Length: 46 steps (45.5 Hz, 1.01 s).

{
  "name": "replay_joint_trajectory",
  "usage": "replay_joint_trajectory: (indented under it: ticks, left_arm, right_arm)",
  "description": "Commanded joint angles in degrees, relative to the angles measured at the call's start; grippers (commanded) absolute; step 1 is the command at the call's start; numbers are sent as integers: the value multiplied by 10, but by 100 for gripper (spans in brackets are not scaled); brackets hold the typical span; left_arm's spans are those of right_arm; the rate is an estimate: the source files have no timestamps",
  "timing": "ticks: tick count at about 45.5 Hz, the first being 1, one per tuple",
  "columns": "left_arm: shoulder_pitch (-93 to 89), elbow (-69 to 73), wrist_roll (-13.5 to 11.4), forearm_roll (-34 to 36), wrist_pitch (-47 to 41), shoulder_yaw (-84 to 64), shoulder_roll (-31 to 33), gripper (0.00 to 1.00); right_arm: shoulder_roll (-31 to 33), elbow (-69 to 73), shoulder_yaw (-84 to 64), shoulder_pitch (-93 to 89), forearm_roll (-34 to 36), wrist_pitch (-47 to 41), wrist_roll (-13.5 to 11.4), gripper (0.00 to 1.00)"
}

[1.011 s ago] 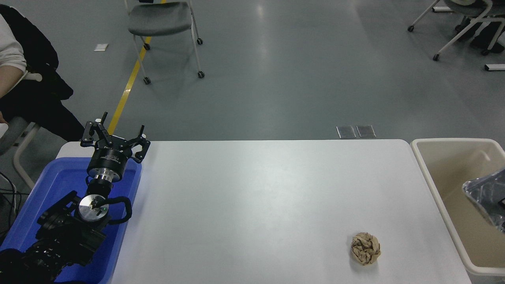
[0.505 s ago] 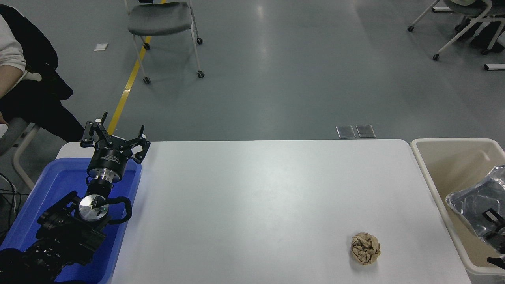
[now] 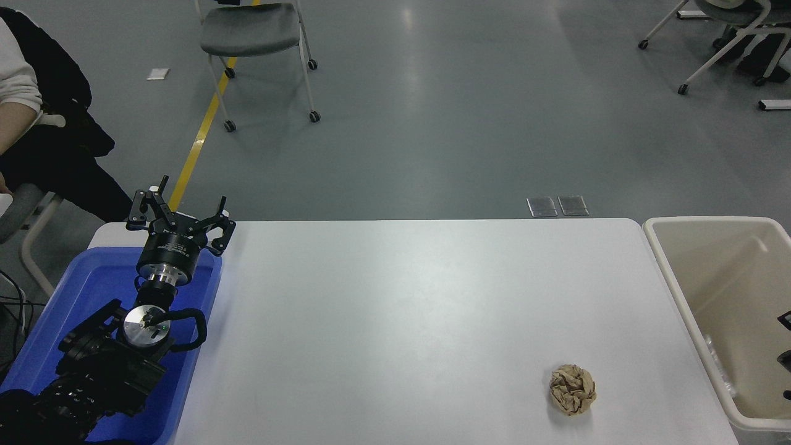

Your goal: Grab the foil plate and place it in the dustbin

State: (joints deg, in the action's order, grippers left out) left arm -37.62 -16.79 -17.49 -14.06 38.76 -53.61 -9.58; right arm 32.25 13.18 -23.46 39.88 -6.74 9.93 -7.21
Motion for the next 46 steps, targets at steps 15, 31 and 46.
replay_joint_trajectory:
  ticks: [15, 31, 46]
  left_arm:
    - [0, 0, 0, 0, 1, 0, 0, 99]
    - [0, 0, 0, 0, 0, 0, 0, 99]
    - [0, 0, 0, 0, 0, 0, 1, 99]
  right_arm:
    - [158, 228, -50, 338, -89, -36, 0, 100]
    - [88, 281, -177, 492, -94, -54, 0, 100]
    - [-39, 400, -328, 688, -92, -182, -1, 100]
